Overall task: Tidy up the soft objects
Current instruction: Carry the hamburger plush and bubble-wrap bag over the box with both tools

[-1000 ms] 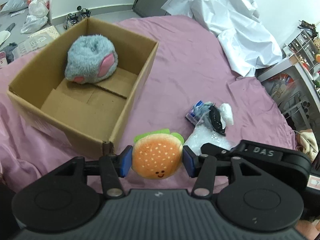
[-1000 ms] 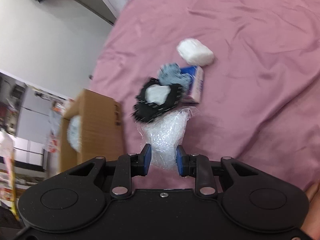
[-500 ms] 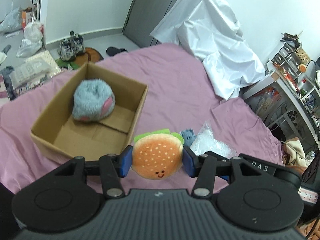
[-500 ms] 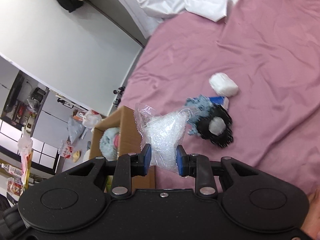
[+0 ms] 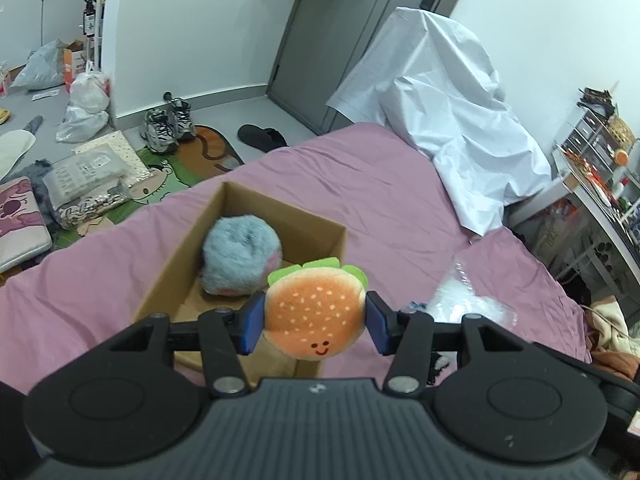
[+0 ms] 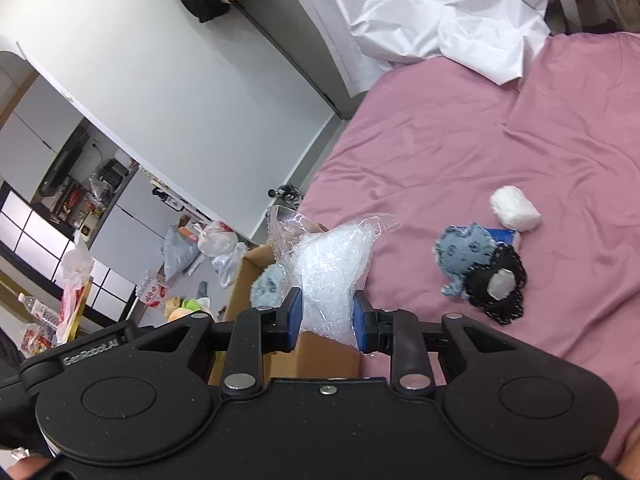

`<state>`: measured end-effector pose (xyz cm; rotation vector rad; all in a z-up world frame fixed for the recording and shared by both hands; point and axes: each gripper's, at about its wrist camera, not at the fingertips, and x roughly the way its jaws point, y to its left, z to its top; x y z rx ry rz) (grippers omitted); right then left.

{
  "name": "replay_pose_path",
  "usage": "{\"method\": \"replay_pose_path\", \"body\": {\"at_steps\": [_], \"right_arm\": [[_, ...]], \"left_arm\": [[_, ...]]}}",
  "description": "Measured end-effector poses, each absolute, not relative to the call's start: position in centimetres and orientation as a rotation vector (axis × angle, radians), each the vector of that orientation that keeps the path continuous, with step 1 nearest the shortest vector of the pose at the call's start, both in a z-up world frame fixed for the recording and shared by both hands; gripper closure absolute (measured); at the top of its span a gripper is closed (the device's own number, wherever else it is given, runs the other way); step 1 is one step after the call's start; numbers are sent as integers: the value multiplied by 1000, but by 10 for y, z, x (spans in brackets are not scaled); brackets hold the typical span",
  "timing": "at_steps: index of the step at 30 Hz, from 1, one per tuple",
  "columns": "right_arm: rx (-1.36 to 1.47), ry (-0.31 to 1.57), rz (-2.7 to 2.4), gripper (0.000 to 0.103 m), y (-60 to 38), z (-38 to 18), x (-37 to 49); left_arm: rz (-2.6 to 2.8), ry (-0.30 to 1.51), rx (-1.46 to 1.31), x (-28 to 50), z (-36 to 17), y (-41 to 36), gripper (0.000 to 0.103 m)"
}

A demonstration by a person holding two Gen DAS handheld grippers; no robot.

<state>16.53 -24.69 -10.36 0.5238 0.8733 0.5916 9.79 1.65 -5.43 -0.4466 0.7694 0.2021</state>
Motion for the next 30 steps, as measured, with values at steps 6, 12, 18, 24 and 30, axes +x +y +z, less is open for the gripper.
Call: {"method": "replay_pose_path", "body": {"at_steps": [6,12,18,24,30], "right_arm": [[522,851,593,77,-241,-101,165],[515,832,599,77,-232,-98,167],[496,829,616,77,-218,-97,169],[471,829,646,77,-197,-98,170],[442,836,669,77,-179,-103,171]], "left_arm": [[221,765,-435,103,-57,34,51],[243,782,-429,113,-67,51,51],[267,801,-431,120,-80,66,51],[288,821,-429,129,-93,79,51],[328,836,-454,136,-107,92,51]]}}
